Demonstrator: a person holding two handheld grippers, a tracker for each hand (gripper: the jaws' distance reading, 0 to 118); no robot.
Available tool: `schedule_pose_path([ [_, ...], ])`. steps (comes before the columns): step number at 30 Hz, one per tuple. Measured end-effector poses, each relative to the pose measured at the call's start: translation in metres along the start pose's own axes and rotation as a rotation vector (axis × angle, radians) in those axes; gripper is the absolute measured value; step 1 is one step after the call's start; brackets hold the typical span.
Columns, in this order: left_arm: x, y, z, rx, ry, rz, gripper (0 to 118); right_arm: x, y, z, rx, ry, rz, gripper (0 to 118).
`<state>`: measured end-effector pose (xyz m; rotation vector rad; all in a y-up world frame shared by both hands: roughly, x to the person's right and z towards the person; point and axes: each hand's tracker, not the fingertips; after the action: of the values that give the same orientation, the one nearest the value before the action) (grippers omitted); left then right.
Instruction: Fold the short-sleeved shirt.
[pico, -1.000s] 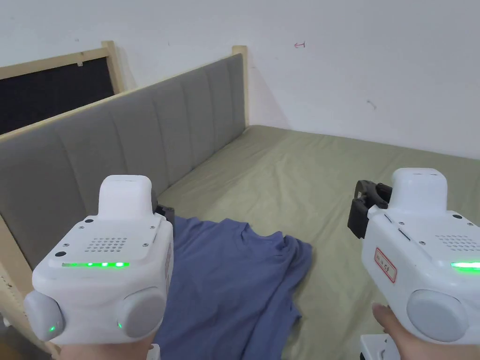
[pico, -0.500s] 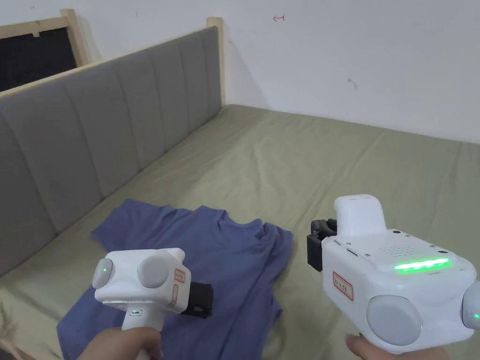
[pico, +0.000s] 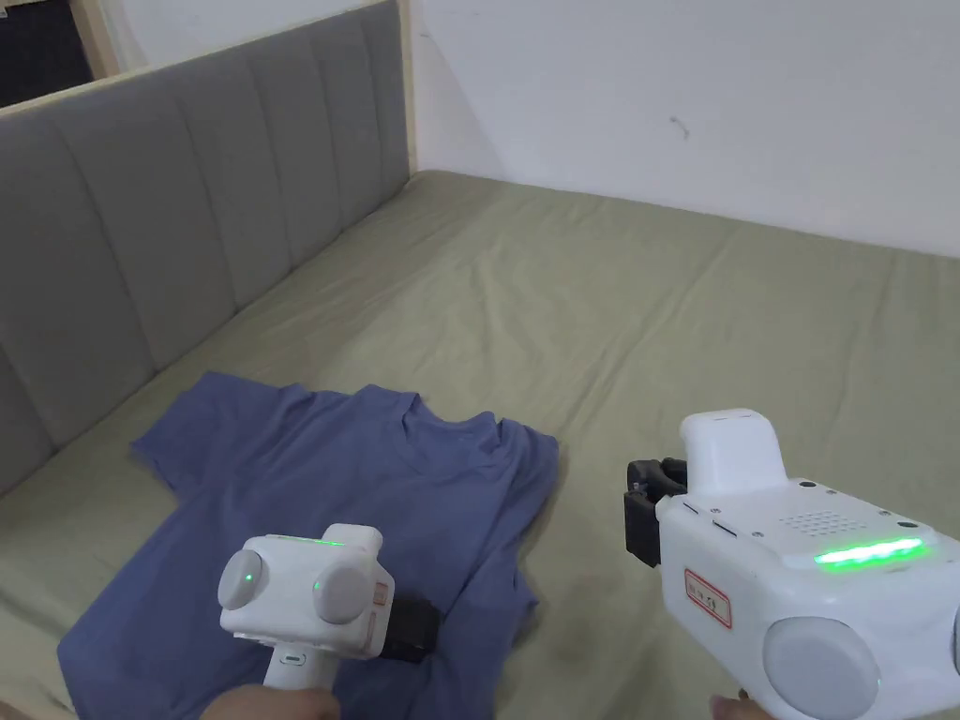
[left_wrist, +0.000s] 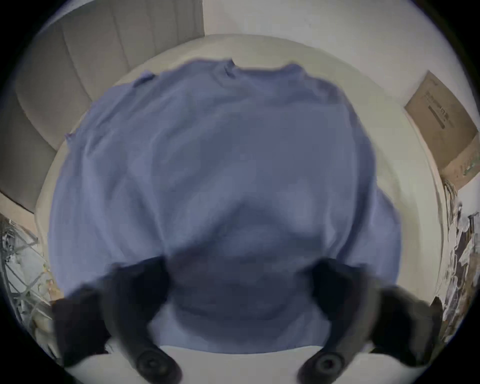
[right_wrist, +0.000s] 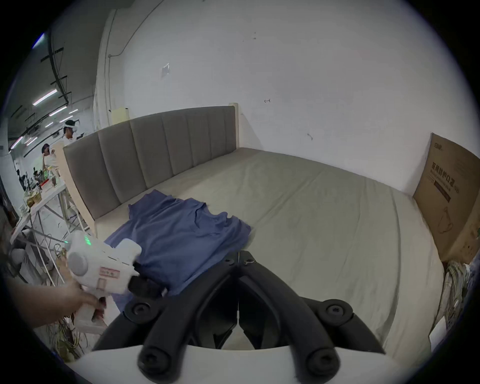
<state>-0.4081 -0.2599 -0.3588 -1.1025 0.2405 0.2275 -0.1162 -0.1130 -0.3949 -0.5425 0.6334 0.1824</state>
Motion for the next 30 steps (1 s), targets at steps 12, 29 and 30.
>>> schedule_pose_path([
  [12,-0.069,0.013,0.180,0.347,0.046,0.033,0,0.032,0.013,0.047,0.058,0.021,-0.123,0],
  [29,0.204,0.107,0.335,0.696,-0.384,-0.540,0,0.152,-0.024,0.208,0.237,-0.337,-0.190,0],
  [30,0.218,0.106,0.327,0.667,-0.413,-0.549,0,0.157,-0.029,0.213,0.230,-0.360,-0.194,0],
])
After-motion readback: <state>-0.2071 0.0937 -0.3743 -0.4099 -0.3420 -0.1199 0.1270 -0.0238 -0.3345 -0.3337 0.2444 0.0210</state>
